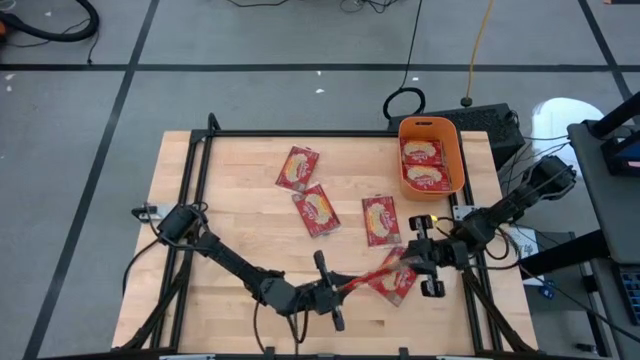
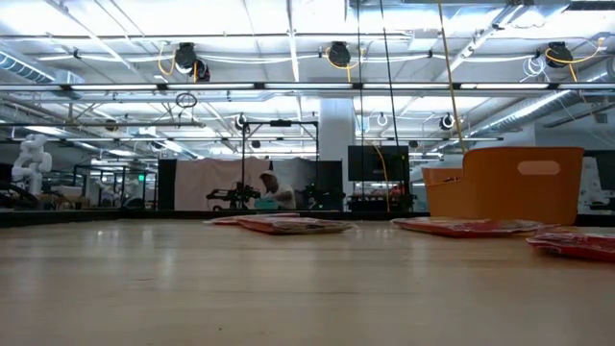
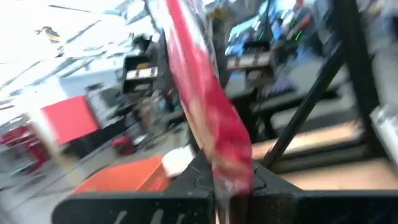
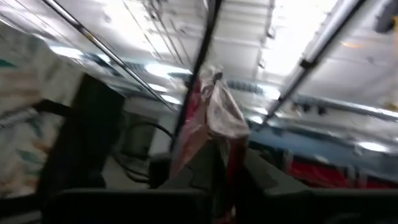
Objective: Sort popcorn bags into baskets
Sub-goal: Put the red popcorn bag into the orange container
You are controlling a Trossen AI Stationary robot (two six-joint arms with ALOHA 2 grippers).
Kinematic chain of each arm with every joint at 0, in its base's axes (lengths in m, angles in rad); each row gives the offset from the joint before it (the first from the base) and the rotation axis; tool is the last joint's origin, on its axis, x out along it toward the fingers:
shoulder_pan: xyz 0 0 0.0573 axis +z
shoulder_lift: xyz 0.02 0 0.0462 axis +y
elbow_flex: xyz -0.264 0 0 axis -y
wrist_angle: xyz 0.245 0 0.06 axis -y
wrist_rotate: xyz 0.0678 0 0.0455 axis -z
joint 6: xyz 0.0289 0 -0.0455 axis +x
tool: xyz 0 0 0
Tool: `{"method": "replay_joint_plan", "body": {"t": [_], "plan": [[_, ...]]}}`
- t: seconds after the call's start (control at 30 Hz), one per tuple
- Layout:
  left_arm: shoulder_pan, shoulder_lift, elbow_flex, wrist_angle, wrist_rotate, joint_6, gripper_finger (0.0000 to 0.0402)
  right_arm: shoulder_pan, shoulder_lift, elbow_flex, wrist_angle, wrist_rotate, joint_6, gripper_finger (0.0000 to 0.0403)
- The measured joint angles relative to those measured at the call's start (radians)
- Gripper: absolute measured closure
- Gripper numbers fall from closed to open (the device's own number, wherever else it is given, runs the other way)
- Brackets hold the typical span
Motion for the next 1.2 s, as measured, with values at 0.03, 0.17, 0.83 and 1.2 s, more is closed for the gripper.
{"method": "replay_joint_plan", "body": {"t": [0.03, 0.17, 0.83, 1.2], "plan": [[-0.001, 0.000, 0.000, -0.017, -0.039, 0.013, 0.0394, 0.000, 0.001, 0.000, -0.013, 0.038, 0.001, 0.0363], [-0.009, 0.000, 0.000, -0.052, -0.230, 0.088, 0.0393, 0.000, 0.000, 0.000, -0.059, 0.209, 0.004, 0.0301], [0.010, -0.014, 0.000, -0.123, -0.644, 0.337, 0.0396, 0.173, -0.043, 0.181, -0.590, 1.219, -0.265, 0.0187], [0.080, -0.014, 0.000, -0.211, -0.646, 0.319, 0.0393, 0.257, -0.044, 0.257, -0.583, 1.173, -0.327, 0.0189]]}}
